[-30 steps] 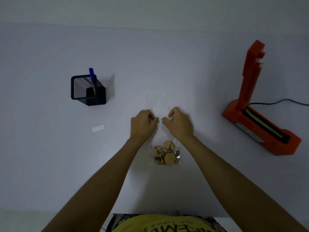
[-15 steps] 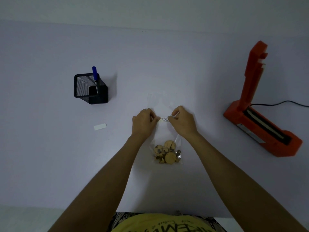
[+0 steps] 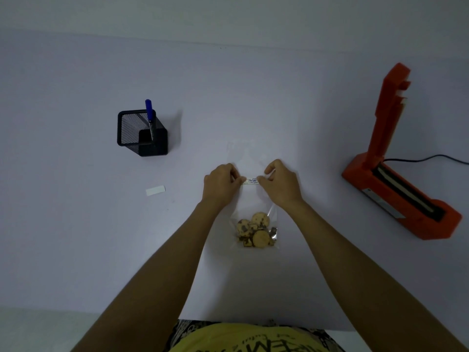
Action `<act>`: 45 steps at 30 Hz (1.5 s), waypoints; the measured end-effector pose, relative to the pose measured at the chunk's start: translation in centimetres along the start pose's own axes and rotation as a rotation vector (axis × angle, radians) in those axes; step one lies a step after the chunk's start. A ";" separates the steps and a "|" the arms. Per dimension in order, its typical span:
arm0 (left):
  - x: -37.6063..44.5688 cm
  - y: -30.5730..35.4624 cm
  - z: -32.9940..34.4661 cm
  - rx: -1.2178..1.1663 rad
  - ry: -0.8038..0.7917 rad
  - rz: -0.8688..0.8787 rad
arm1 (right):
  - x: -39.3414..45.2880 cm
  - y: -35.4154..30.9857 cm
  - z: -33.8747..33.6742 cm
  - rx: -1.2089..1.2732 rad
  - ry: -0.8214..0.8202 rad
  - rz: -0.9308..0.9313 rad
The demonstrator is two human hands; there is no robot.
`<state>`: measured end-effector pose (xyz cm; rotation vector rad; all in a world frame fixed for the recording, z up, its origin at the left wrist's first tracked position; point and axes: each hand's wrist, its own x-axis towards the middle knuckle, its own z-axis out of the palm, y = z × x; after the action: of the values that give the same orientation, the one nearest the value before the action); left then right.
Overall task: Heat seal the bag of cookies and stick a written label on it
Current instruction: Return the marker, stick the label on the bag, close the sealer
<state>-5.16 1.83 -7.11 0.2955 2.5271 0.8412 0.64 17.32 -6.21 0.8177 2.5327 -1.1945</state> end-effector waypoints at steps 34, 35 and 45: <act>0.5 0.1 -1.0 -0.055 -0.121 -0.024 | -0.7 -1.4 0.0 -0.032 -0.069 0.039; 0.5 0.0 -1.0 -0.051 -0.121 -0.023 | -0.8 -1.5 0.0 -0.048 -0.067 0.029; 0.7 -0.1 -1.0 -0.047 -0.117 -0.037 | -0.2 -1.0 -0.2 -0.009 -0.082 0.039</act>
<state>-6.25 1.48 -6.68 0.2738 2.3942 0.8433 0.26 16.86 -5.35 0.7955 2.4433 -1.1792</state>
